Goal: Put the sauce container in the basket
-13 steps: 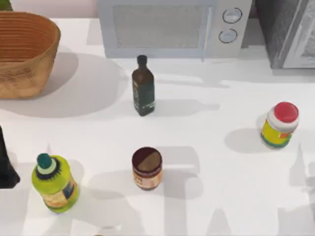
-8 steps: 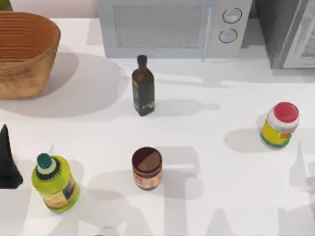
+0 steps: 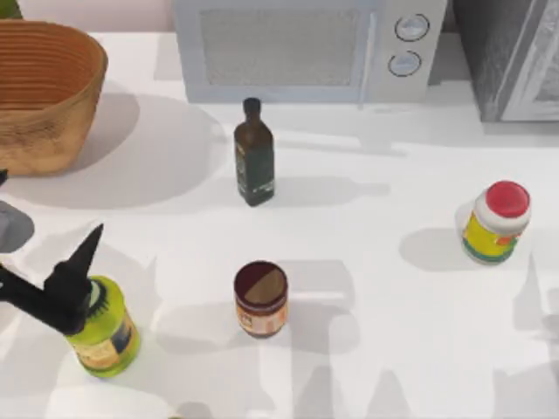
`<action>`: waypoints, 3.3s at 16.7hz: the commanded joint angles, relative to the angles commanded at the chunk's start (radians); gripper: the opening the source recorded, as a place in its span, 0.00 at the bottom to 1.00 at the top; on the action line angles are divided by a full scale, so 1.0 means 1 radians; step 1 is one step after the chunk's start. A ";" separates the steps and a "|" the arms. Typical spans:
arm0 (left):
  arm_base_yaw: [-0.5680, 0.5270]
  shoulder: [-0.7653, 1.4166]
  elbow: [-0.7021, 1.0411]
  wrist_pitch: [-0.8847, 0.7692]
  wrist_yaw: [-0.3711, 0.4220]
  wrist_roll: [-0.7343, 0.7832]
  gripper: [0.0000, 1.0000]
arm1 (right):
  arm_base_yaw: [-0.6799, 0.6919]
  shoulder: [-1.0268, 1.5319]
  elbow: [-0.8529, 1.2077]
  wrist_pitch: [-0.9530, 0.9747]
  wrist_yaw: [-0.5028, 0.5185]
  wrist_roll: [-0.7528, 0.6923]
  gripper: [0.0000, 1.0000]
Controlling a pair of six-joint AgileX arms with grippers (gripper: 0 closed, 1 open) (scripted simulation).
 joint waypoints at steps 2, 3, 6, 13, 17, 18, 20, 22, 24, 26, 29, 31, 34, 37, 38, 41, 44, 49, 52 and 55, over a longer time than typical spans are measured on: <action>-0.040 0.160 0.083 -0.016 0.077 0.094 1.00 | 0.000 0.000 0.000 0.000 0.000 0.000 1.00; -0.059 0.242 0.125 -0.024 0.117 0.142 1.00 | 0.000 0.000 0.000 0.000 0.000 0.000 1.00; -0.114 0.487 0.242 -0.052 0.234 0.286 1.00 | 0.000 0.000 0.000 0.000 0.000 0.000 1.00; -0.186 0.954 0.411 -0.122 0.449 0.555 1.00 | 0.000 0.000 0.000 0.000 0.000 0.000 1.00; -0.183 1.074 0.415 -0.153 0.499 0.622 1.00 | 0.000 0.000 0.000 0.000 0.000 0.000 1.00; -0.182 1.079 0.414 -0.155 0.501 0.625 1.00 | 0.000 0.000 0.000 0.000 0.000 0.000 1.00; -0.182 1.079 0.414 -0.155 0.501 0.625 1.00 | 0.000 0.000 0.000 0.000 0.000 0.000 1.00; -0.181 1.076 0.414 -0.154 0.499 0.624 1.00 | 0.000 0.000 0.000 0.000 0.000 0.000 1.00; -0.190 1.079 0.425 -0.154 0.496 0.612 1.00 | 0.000 0.000 0.000 0.000 0.000 0.000 1.00; -0.220 1.095 0.458 -0.144 0.483 0.576 1.00 | 0.000 0.000 0.000 0.000 0.000 0.000 1.00; -0.283 1.148 0.506 -0.092 0.454 0.505 1.00 | 0.000 0.000 0.000 0.000 0.000 0.000 1.00; -0.321 1.196 0.515 -0.030 0.435 0.467 1.00 | 0.000 0.000 0.000 0.000 0.000 0.000 1.00; -0.352 1.262 0.487 0.082 0.418 0.436 1.00 | 0.000 0.000 0.000 0.000 0.000 0.000 1.00; -0.352 1.300 0.435 0.170 0.417 0.437 1.00 | 0.000 0.000 0.000 0.000 0.000 0.000 1.00; -0.349 1.304 0.423 0.185 0.419 0.439 1.00 | 0.000 0.000 0.000 0.000 0.000 0.000 1.00; -0.348 1.305 0.419 0.190 0.419 0.440 1.00 | 0.000 0.000 0.000 0.000 0.000 0.000 1.00; -0.348 1.305 0.419 0.190 0.419 0.440 0.85 | 0.000 0.000 0.000 0.000 0.000 0.000 1.00; -0.348 1.305 0.419 0.190 0.419 0.440 0.47 | 0.000 0.000 0.000 0.000 0.000 0.000 1.00; -0.348 1.305 0.419 0.190 0.419 0.440 0.25 | 0.000 0.000 0.000 0.000 0.000 0.000 1.00; -0.348 1.305 0.419 0.190 0.419 0.440 0.02 | 0.000 0.000 0.000 0.000 0.000 0.000 1.00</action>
